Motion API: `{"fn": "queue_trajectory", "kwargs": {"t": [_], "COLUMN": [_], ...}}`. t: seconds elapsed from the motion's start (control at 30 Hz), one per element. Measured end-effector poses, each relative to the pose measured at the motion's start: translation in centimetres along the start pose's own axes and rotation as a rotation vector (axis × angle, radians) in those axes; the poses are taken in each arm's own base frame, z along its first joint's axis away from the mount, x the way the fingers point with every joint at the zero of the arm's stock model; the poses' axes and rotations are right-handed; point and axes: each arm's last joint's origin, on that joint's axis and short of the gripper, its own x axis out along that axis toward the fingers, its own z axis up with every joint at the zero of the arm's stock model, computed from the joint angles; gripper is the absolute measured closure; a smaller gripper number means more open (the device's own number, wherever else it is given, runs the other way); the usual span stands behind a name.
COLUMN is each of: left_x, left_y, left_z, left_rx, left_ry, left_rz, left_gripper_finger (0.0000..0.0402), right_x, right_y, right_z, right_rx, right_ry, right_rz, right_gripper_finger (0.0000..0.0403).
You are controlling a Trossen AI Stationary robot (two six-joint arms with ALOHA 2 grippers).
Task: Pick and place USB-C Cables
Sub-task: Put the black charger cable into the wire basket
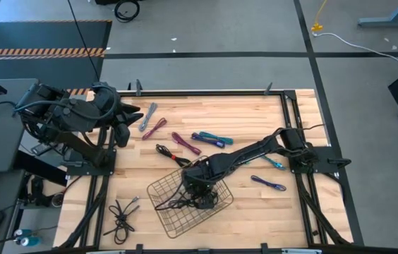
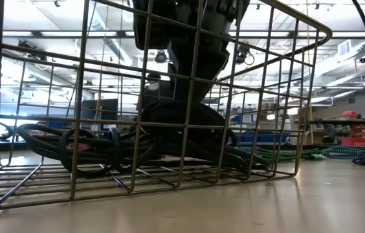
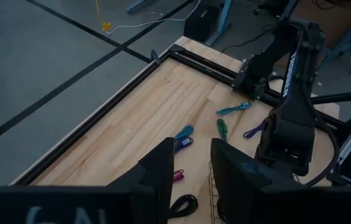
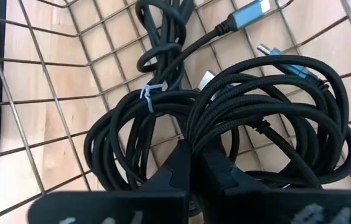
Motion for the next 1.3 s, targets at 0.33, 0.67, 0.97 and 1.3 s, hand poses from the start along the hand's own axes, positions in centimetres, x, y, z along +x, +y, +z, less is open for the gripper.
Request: {"fn": "queue_trajectory", "kwargs": {"t": [0.33,0.67,0.97,1.3], "left_x": [0.0,0.0,0.0,0.0], "left_y": [0.0,0.0,0.0,-0.1], "left_z": [0.0,0.0,0.0,-0.1], "left_rx": [0.004,0.004,0.005,0.005], "left_ry": [0.000,0.000,0.000,0.019], "left_rz": [0.000,0.000,0.000,-0.024], "left_gripper_finger": [0.0290,0.0290,0.0290,0.0290], "right_x": [-0.1,-0.1,-3.0,-7.1], "right_y": [-0.3,-0.2,0.7,1.9], "right_z": [0.1,0.0,1.4,3.3], "right_rx": [0.006,0.005,0.000,-0.040], "right_ry": [0.001,0.001,0.008,-0.062], "right_rz": [0.004,0.004,0.000,-0.010], "right_gripper_finger": [0.0362,0.0295,0.0295,0.0294]}}
